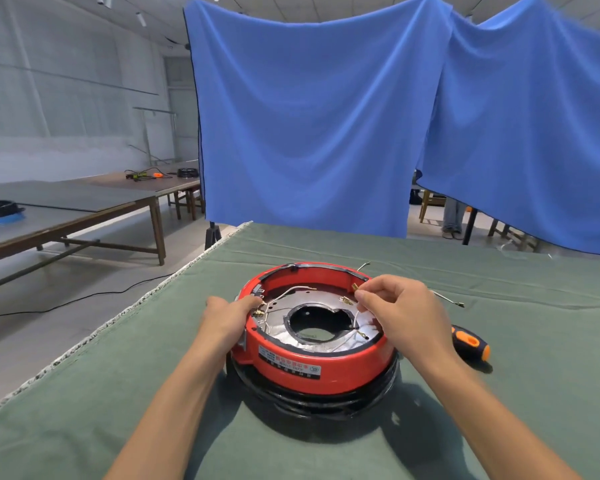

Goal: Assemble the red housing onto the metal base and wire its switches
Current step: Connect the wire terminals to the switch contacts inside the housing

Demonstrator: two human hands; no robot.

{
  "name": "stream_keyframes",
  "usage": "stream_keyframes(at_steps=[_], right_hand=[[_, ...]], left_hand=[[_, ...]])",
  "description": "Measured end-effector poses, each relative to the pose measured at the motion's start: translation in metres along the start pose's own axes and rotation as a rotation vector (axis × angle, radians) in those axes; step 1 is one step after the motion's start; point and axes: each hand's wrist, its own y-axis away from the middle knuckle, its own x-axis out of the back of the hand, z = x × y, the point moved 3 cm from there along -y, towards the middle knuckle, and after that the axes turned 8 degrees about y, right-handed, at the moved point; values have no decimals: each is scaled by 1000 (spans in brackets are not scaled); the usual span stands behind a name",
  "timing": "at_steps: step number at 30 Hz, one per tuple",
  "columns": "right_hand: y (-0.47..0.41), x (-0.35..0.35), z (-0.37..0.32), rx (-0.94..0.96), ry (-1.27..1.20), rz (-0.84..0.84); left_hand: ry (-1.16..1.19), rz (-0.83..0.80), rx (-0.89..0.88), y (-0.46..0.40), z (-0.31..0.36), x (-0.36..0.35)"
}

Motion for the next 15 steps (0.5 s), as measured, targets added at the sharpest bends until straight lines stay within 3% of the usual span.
stream_keyframes(at_steps=[2,7,11,15], right_hand=[[1,5,-9,38,-23,6],[1,0,-32,66,-276,-162],[4,-13,-43,42,-239,-300],[7,-25,-47,-28,-194,-549]], left_hand=[[14,-2,-36,6,1,-1],[30,-93,-66,31,6,-10],[50,-133,-114,42,4,-11],[32,-189,-127,46,4,-8]])
